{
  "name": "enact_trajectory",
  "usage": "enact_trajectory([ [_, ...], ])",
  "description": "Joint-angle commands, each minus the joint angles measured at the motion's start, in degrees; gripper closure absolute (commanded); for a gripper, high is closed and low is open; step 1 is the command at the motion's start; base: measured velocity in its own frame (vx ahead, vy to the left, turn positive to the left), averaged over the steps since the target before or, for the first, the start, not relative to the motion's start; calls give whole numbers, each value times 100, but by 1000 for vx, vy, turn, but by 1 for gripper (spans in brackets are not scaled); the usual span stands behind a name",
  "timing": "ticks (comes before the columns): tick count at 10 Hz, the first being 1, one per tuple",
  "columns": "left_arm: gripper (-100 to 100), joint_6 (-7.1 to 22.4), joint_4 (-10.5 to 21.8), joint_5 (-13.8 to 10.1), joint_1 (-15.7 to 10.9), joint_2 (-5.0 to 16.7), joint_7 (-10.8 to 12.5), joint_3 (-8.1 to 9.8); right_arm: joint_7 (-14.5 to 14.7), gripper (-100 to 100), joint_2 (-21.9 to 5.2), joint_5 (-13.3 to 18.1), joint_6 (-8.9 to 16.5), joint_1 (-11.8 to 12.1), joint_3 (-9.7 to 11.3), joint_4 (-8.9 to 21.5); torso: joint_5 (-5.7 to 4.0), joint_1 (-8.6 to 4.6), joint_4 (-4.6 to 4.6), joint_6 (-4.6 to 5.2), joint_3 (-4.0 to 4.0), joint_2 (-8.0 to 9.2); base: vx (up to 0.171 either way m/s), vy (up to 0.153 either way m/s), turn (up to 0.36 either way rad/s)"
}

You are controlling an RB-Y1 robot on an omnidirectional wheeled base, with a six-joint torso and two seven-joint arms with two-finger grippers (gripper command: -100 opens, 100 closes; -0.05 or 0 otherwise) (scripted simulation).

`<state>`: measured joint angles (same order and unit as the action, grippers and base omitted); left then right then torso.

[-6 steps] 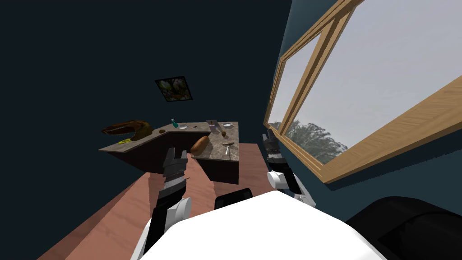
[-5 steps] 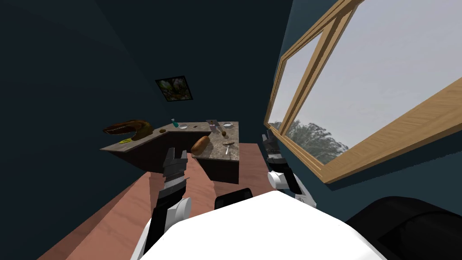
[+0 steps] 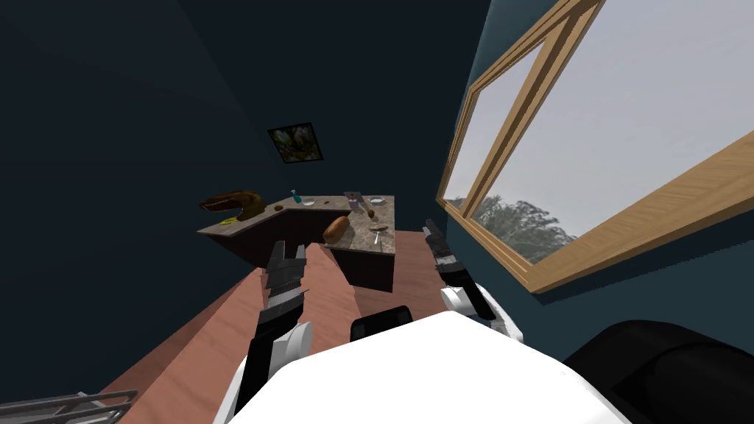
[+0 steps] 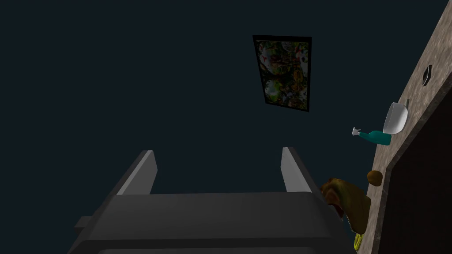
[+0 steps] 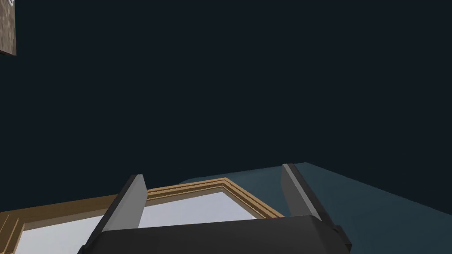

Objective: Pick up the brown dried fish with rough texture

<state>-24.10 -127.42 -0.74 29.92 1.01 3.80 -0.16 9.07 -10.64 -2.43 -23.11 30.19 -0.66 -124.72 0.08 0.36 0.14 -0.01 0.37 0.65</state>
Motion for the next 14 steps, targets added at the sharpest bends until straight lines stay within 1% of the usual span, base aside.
enact_trajectory([
  [1,0,0,0,0,0,0,0,0,11,-100,-164,5,-28,78,50,82,0,0,0,0,0,0,-113,96,21],
  [3,0,0,0,0,1,0,0,0,76,-100,-544,63,-44,268,281,362,0,-2,-5,0,-13,-24,-98,108,128],
  [4,0,0,0,0,1,0,0,0,76,-100,-602,63,-44,268,281,362,1,5,-4,-1,-12,-21,-73,99,61],
  [6,0,0,0,0,1,0,0,0,132,-100,-1000,153,-63,478,568,730,1,1,-7,1,-18,-33,-80,133,152],
  [7,0,0,0,0,1,0,0,0,132,-100,-1117,153,-63,478,568,730,3,16,-6,-1,-17,-31,-73,110,61],
  [8,0,0,0,0,2,0,0,1,154,-100,-1320,211,-72,587,732,950,3,2,-6,2,-18,-33,-65,115,158],
  [9,0,0,0,0,1,0,0,0,154,-100,-1403,211,-72,587,732,950,1,3,-7,0,-19,-34,-43,97,62],
  [10,0,0,0,0,2,0,0,1,171,-100,-1621,278,-80,697,906,1143,1,-5,-7,2,-22,-42,-31,101,156],
  [11,0,0,0,0,2,0,0,0,171,-100,-1709,278,-80,697,906,1192,-1,-4,-9,0,-26,-47,-28,77,63],
  [12,0,0,0,0,2,1,0,1,182,-100,-1874,352,-87,804,1090,1425,-1,-14,-9,3,-27,-49,-9,107,150],
  [13,0,0,0,0,2,0,0,1,182,-100,-2035,352,-87,804,1090,1454,-1,-6,-11,0,-30,-55,-2,94,82],
  [14,0,0,0,0,3,1,0,1,189,-100,-2238,433,-95,907,1281,1704,0,-9,-11,3,-32,-58,-7,111,161],
])
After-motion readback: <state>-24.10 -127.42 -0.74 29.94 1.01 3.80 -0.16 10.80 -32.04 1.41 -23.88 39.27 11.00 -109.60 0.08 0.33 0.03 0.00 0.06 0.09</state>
